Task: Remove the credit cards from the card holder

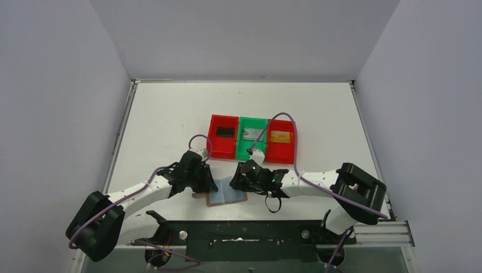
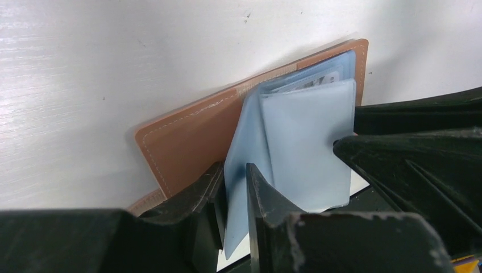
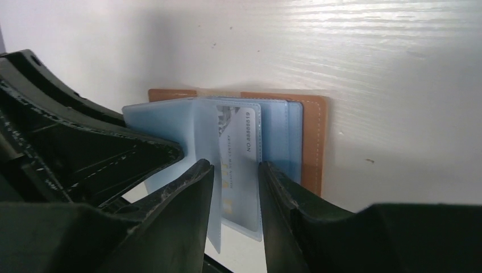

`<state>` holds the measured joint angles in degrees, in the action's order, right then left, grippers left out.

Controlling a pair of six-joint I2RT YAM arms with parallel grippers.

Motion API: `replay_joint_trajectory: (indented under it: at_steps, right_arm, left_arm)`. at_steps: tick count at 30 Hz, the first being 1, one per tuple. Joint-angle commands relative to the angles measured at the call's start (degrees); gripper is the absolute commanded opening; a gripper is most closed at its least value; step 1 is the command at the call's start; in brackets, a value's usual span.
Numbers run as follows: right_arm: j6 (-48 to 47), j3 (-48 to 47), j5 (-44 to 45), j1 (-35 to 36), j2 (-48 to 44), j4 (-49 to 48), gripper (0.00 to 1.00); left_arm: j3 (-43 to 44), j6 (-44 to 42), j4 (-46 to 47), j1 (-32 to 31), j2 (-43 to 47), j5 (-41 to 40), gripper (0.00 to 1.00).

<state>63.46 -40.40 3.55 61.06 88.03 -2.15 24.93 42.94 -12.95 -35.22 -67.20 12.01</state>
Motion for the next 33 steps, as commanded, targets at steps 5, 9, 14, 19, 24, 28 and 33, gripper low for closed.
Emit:
replay_joint_trajectory:
  at_steps: [5,9,14,19,24,28,33]
  right_arm:
    - [-1.0,-2.4,-5.9,-0.3,2.3,-10.7,0.36]
    - [-2.0,-4.1,-5.7,-0.2,3.2,-9.1,0.36]
    - [-1.9,-5.0,-2.7,-0.1,2.7,-4.5,0.35]
    - [-4.5,-6.6,-4.2,0.2,2.6,-3.8,0.33]
    - [-6.9,-8.9,-7.6,1.3,3.6,-5.9,0.36]
    - [-7.9,-11.0,-8.3,2.2,5.2,-6.0,0.37]
    - [-8.5,-13.5,-10.4,2.7,8.5,-6.3,0.38]
  left_arm:
    - [-0.2,1.0,3.8,-0.4,0.6,0.0,0.16]
    - [-0.9,1.7,3.9,-0.5,2.2,-1.1,0.16]
    - [-0.6,1.7,2.8,-0.5,3.0,-2.1,0.16]
    - [-0.3,1.8,2.4,-0.5,2.9,-2.6,0.16]
    - [1.5,4.2,-2.9,-0.5,6.4,-10.2,0.24]
    - [3.1,8.3,-8.1,-0.3,13.1,-17.7,0.43]
    - [4.3,13.9,-14.7,-0.2,22.6,-26.2,0.49]
